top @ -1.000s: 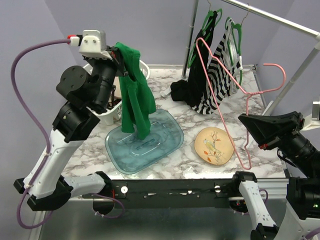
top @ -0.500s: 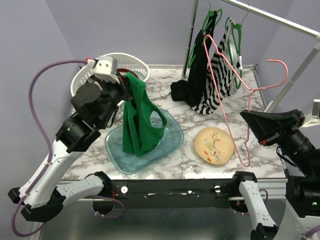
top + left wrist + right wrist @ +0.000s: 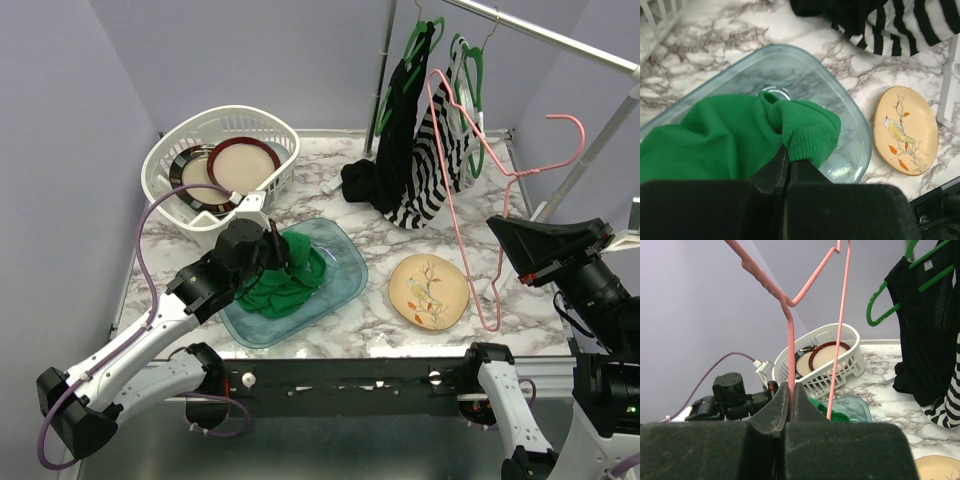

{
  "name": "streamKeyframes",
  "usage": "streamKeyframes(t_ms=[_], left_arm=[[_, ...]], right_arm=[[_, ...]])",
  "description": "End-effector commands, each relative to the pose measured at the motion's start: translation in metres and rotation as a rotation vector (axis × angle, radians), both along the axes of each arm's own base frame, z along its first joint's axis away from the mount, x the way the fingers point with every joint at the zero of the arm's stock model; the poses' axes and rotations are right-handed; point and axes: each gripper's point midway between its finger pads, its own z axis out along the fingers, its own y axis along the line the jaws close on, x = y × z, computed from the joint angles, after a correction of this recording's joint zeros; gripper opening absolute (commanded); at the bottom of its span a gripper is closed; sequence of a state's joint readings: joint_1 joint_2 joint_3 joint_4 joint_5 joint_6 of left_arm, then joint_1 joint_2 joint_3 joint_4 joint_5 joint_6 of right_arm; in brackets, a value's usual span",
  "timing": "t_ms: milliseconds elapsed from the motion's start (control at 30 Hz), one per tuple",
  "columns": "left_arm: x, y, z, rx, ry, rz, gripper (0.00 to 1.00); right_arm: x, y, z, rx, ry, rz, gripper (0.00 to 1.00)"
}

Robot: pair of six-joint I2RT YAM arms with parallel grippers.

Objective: Remove the tank top from the hanger

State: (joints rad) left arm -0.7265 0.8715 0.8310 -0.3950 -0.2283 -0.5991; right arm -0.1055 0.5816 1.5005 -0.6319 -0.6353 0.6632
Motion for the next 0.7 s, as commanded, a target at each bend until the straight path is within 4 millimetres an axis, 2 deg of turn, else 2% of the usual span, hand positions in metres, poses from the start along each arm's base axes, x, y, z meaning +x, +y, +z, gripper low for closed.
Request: streamKeyframes(t_ms=[0,67,100,133,167,267,333,367,400,467,500,533,567,600,667], left_arm=[[-0.015,-0.007,-0.035,-0.068,0.133,-0.003,0.0],[-0.02,-0.016,-0.046,-0.1,0.168,-0.038,0.01],[-0.024,-0.018,-0.059,-0.095,0.197,-0.049,0.08],[-0.027,-0.023,-0.062,-0.118,0.217,-0.06,0.18],[-0.028,-0.023,-0.067,-0.118,0.235,-0.061,0.38],[-0.029,-0.019,-0.077,-0.084,0.261,-0.046,0.64],[-0.027,-0.017,-0.068,-0.079,0.236,-0.038,0.71],[-0.023,-0.013,-0.061,-0.069,0.205,-0.029,0.78],[-0.021,-0.013,-0.044,-0.088,0.163,-0.031,0.81],[-0.017,-0.008,-0.027,-0.079,0.109,-0.021,0.88],[-0.014,-0.005,-0.008,-0.075,0.054,-0.023,0.9],[-0.013,-0.001,-0.002,-0.059,0.032,-0.016,0.92],[-0.011,0.003,0.004,-0.047,0.01,-0.009,0.99],[-0.007,0.008,0.012,-0.022,-0.025,0.006,0.99],[-0.006,0.009,0.016,0.0,-0.038,0.004,0.99]], right_arm=[[0.004,-0.009,-0.004,-0.004,0.005,-0.064,0.01],[0.004,-0.012,-0.004,-0.006,0.002,-0.084,0.01],[0.005,-0.013,-0.004,-0.007,0.004,-0.09,0.01],[0.005,-0.014,-0.005,-0.006,0.005,-0.095,0.01],[0.006,-0.015,-0.004,-0.002,0.005,-0.105,0.01],[0.008,-0.018,-0.005,0.004,0.013,-0.123,0.01],[0.009,-0.019,-0.004,-0.001,0.011,-0.127,0.01],[0.008,-0.021,-0.003,-0.006,0.004,-0.141,0.01],[0.009,-0.024,-0.004,-0.021,0.01,-0.161,0.01],[0.005,-0.028,0.002,-0.03,-0.006,-0.193,0.01],[0.006,-0.032,0.002,-0.036,-0.004,-0.22,0.01],[0.005,-0.034,0.004,-0.038,-0.01,-0.23,0.01],[0.003,-0.035,0.007,-0.038,-0.019,-0.238,0.01],[0.003,-0.036,0.008,-0.037,-0.02,-0.246,0.01],[0.004,-0.037,0.011,-0.037,-0.025,-0.252,0.01]])
